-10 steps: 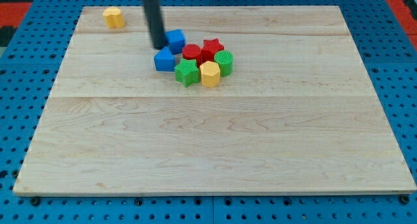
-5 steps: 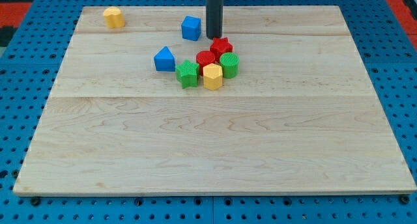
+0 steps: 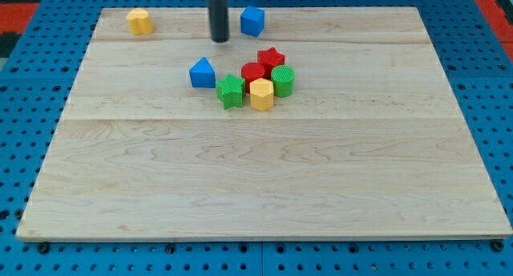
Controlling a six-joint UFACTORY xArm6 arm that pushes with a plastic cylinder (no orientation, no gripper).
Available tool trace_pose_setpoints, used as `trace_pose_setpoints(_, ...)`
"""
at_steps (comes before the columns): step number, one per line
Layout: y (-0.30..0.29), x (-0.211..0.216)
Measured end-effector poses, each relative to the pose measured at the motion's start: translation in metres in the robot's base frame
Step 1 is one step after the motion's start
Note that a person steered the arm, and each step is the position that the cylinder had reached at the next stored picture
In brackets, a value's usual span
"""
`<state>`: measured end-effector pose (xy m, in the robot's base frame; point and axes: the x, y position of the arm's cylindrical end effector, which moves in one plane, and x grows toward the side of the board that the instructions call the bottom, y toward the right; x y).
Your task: Place the blue cube at the top center of the board
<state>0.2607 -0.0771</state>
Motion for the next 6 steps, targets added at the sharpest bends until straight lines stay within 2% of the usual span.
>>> trace_pose_setpoints(1, 0.016, -0.044)
trace_pose_setpoints(3, 0.055, -0.052)
trace_pose_setpoints(6, 0.031, -0.052)
